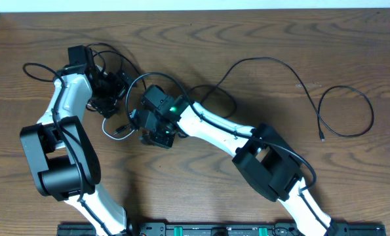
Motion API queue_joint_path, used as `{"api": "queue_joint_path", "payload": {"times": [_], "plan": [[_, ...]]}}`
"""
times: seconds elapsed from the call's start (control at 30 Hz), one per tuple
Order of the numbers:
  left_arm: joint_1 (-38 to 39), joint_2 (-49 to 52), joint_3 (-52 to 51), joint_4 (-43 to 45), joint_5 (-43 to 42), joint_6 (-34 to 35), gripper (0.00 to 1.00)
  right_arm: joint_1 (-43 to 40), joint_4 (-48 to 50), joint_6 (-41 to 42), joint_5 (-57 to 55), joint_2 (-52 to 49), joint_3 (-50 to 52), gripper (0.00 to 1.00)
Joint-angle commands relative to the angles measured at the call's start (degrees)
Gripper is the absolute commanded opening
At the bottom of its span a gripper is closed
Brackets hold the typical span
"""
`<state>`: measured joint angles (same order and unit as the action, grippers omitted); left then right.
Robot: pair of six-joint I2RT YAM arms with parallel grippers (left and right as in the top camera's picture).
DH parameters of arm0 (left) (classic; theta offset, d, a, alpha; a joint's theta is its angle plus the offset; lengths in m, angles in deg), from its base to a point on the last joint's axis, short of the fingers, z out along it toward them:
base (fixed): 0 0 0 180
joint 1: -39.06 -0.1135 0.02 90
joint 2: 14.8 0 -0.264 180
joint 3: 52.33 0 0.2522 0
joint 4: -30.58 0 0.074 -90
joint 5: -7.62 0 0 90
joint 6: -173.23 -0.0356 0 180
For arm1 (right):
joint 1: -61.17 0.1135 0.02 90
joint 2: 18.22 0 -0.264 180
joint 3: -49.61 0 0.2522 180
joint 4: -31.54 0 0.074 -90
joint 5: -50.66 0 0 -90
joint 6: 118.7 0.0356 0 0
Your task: Untangle cables
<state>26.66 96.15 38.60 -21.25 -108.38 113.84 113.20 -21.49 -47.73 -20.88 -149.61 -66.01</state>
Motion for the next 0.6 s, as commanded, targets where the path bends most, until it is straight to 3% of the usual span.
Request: {"api": "queue_joint_path", "payload": {"times": [0.0,0.2,0.3,0.33,0.4,0.57], "plan": [[-0.4,-0.8,0.6,0.0,-9.2,-7.8,0.99,-2.8,0.1,4.9,4.0,2.5,-2.6,0.01],[-0.4,-3.4,0.6,-0.2,-18.7,-17.8,0.93,-8.5,1.4,8.3,24.2,3.8,-3.3,0.01],[-0.4,-3.4,0.6,-0.2,-28.4,-24.8,0.72,-11.8,1.4,12.7,27.0,3.8,-3.3,0.01],[-0.4,-3.4,0.6,-0.3,-32.5,-28.4,0.59,-13.0,1.5,15.0,27.0,3.8,-3.3,0.01],[-0.4,-3.4,0.6,-0.7,-36.6,-31.7,0.48,-14.9,1.7,17.2,27.2,3.8,-3.3,0.01],[-0.4,-3.4,0.6,-2.6,-45.2,-38.1,0.47,-18.0,1.4,19.4,27.2,3.8,-3.2,0.01]]}}
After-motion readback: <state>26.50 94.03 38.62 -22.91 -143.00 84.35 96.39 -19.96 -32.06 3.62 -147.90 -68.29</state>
